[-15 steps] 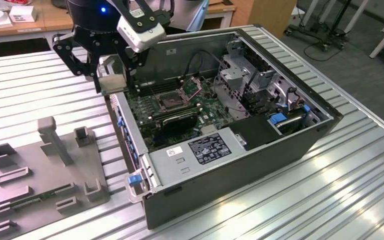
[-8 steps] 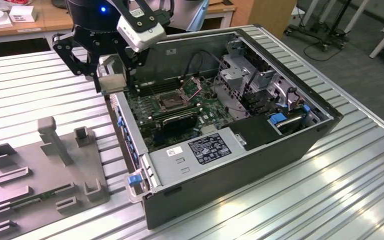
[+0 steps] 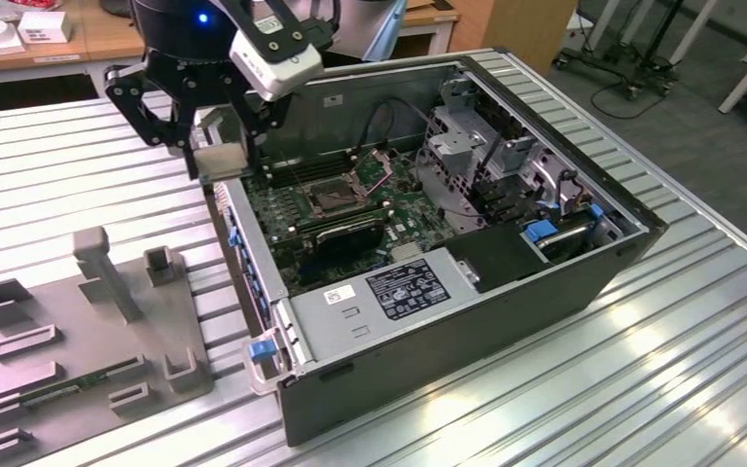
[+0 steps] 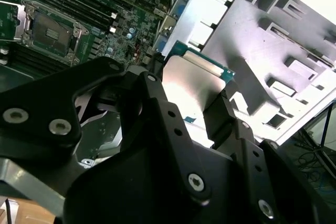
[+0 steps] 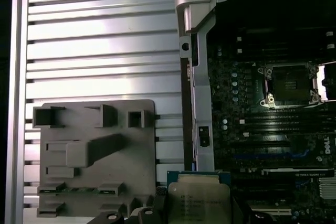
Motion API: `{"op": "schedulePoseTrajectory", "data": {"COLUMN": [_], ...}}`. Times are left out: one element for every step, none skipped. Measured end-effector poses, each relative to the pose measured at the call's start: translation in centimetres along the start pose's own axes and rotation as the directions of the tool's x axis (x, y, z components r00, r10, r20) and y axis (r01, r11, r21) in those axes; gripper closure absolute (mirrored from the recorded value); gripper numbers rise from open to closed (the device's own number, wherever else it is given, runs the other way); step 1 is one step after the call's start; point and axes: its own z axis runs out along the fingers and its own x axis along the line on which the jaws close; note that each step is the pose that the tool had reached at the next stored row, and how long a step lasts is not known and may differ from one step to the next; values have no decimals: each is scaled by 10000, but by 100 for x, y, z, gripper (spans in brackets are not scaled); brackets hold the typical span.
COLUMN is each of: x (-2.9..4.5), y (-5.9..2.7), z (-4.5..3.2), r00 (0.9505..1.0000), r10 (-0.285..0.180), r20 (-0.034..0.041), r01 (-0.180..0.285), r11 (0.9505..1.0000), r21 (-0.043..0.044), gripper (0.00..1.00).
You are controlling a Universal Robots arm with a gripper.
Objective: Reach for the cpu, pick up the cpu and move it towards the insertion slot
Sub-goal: 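Pick up the cpu and move it towards the insertion slot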
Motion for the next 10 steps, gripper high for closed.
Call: {"op": "schedulePoseTrajectory", "data": {"x": [0,-1,-1,-1,-2,-9,-22,-41,-63,-90], "y": [0,0,0,0,1,4,9,14,20,26], "z": [1,2,3,3,3,6,8,9,11,14], "r00": [10000,10000,9999,9999,9999,9998,9998,9998,9998,9998], "r10": [-3,-7,-10,-11,-11,-11,-10,-10,-11,-11], "r20": [45,95,138,161,172,176,177,179,182,186], "r01": [3,7,11,13,13,14,12,12,13,14], "r11": [10000,10000,10000,9999,9999,9999,9999,9999,9999,9999], "r21": [-19,-55,-98,-127,-138,-141,-141,-140,-140,-142], "gripper": [45,45,45,45,45,45,45,45,45,45]}}
